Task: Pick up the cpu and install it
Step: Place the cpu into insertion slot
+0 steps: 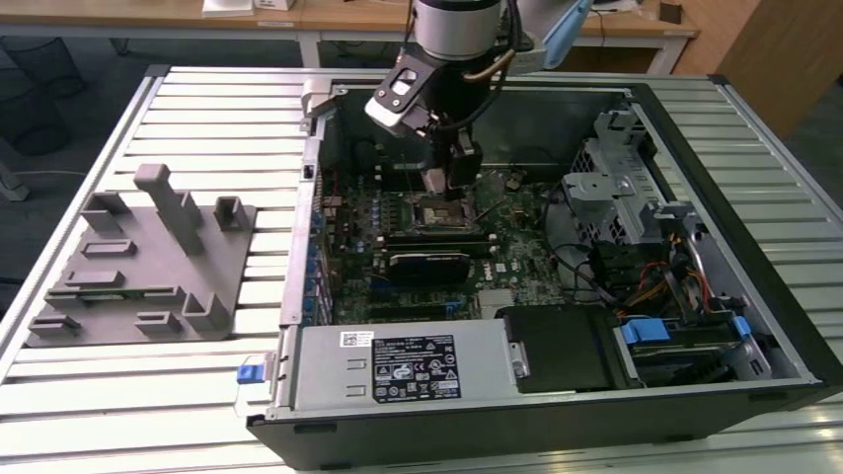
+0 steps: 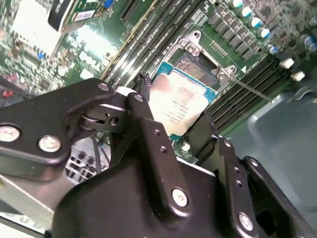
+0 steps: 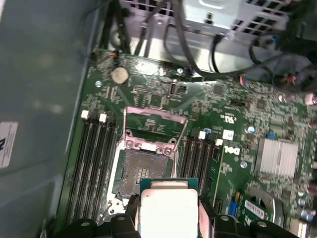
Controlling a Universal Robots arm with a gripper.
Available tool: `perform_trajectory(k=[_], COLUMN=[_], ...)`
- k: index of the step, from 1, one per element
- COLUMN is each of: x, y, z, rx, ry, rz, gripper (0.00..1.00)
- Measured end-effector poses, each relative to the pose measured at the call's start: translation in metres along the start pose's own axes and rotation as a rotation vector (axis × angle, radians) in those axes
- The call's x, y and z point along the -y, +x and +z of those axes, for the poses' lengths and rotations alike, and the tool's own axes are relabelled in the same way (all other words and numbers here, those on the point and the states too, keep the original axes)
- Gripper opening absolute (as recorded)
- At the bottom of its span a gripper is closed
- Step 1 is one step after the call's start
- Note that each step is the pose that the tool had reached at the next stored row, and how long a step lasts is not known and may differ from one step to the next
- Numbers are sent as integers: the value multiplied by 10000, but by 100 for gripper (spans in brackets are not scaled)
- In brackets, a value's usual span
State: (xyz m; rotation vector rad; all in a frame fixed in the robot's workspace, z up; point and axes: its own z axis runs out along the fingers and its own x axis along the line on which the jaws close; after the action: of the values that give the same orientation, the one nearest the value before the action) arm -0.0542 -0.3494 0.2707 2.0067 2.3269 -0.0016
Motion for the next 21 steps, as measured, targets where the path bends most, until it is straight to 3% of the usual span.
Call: perform_trajectory(k=[5,17,21], x=[1,-6,-13], y=[2,64,69], z=[19,194,206], rx=[39,41,45], ry=[46,49,54], rz=[880,921,977], gripper=[55,55,55])
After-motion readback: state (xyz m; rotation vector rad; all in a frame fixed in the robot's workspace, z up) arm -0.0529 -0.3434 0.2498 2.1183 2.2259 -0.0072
